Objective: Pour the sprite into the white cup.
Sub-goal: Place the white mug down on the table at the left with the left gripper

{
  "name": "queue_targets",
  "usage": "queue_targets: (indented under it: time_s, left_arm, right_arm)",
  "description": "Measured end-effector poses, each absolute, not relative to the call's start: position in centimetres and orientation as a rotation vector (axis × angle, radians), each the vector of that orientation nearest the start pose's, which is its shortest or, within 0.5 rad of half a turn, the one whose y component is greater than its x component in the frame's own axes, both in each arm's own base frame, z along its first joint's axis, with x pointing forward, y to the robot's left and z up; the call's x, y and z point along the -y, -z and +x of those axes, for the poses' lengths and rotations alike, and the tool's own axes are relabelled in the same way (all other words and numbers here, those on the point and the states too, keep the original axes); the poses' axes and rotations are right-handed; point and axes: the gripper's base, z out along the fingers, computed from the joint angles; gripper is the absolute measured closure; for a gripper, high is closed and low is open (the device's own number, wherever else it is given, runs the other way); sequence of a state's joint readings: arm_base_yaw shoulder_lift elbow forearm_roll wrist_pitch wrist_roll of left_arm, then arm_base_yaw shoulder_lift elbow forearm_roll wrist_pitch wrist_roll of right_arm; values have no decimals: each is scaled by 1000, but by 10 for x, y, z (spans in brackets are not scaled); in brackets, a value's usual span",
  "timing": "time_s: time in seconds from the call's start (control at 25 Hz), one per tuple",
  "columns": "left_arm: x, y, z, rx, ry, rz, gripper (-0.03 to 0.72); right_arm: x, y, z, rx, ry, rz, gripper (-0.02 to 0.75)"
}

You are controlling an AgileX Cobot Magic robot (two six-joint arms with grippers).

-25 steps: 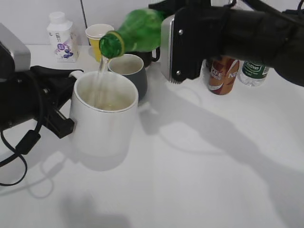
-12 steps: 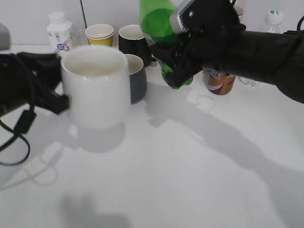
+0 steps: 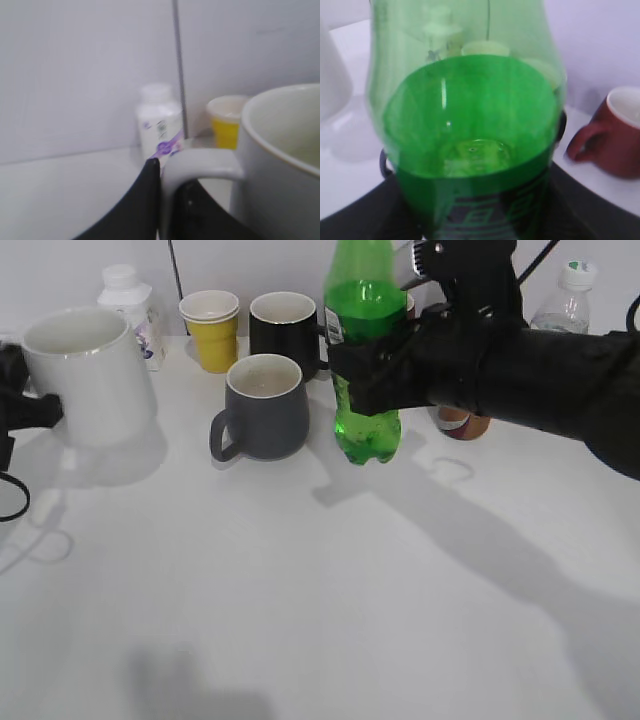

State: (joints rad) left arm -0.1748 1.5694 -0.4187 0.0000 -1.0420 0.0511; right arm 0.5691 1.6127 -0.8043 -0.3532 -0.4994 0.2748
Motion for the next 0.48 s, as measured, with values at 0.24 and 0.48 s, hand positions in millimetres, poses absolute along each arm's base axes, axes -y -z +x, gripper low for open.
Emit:
queue_targets:
  time_s: [0.24,0.48]
  left_arm:
    - [42,-162,305,-1599,88,229,647]
    - [49,-136,328,-1631,111,278,647]
  right_arm:
    - [-195,-228,276,-1753,-547,-639,342]
    - [-195,-228,276,-1755,-551,-635,342]
